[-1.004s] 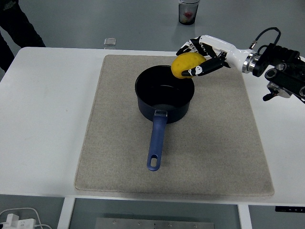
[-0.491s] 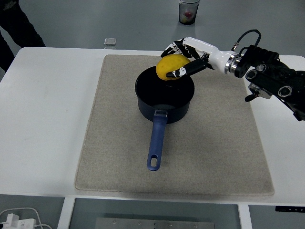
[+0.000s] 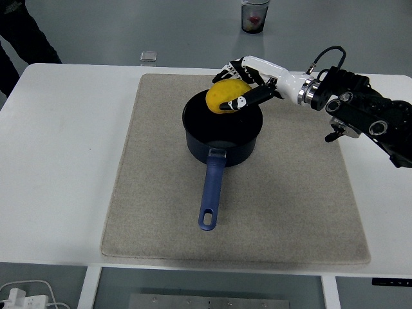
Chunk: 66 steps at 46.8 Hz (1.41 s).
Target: Put the potato in the blue pot
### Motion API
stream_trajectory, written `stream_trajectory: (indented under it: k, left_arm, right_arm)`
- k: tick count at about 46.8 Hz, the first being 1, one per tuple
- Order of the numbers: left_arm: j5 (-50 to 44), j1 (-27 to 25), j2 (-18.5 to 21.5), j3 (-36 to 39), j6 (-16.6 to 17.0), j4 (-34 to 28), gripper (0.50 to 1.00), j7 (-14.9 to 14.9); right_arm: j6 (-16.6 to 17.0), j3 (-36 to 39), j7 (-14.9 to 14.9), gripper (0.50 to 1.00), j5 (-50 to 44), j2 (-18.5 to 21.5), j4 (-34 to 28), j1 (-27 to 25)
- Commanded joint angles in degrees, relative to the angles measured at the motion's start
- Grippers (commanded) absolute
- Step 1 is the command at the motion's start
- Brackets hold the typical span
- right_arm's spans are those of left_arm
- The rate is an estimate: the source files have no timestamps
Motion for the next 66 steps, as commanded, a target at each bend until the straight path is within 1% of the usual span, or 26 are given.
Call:
stream_trajectory:
  k: [1,20,35,36,38,39,40,42,46,48,66]
  left_arm:
    - [0.0,0.0,0.0,0.0,0.0,0.0,0.996,0.0]
    - [0.1,0.0,0.0,-0.1,0.0,0.2,0.996,0.0]
    - [0.1,0.0,0.0,-0.1,0.0,0.1,0.996,0.0]
    - [0.1,0.0,0.0,-0.1,0.0,0.1,0.996,0.0]
    - [0.1,0.0,0.0,-0.1,0.0,0.1,0.996,0.0]
    - [0.0,0.0,0.0,-0.1,0.0,0.1,0.996,0.0]
    - [0.0,0.0,0.0,-0.1,0.0,0.1,0.996,0.0]
    - [0.0,0.0,0.0,-0.1,0.0,0.1,0.996,0.0]
    - [0.1,0.0,0.0,-0.1,0.0,0.1,0.996,0.0]
    - [0.0,0.0,0.0,-0.1,0.0,0.1,0.996,0.0]
    - [0.1,0.0,0.0,-0.1,0.0,0.1,0.996,0.0]
  right_arm:
    - [0.0,0.2,0.0,0.500,0.0,0.1,-0.1,-0.5]
    - [-0.4,0.8,0.0,0.500,0.0,1.4,-0.4,-2.2]
    - [-0.8,0.9,0.0,0.500,0.1,1.5,-0.5,-3.3]
    - [-0.9,0.9,0.0,0.549,0.2,1.5,-0.5,-3.4]
    - [-0.7,1.3,0.0,0.789,0.3,1.5,-0.5,-3.4]
    - [-0.7,1.7,0.0,0.936,0.6,1.5,-0.5,-3.4]
    - [-0.6,2.1,0.0,0.960,0.9,1.5,-0.5,-3.4]
    - [-0.6,2.7,-0.2,0.958,1.4,1.4,-0.5,-3.3]
    - [-0.5,2.8,-2.0,0.960,2.6,1.2,-0.5,-3.3]
    - [-0.5,2.8,-2.5,0.958,3.1,1.0,-0.5,-3.2]
    - [-0.4,2.9,-2.5,0.958,3.2,0.9,-0.5,-3.1]
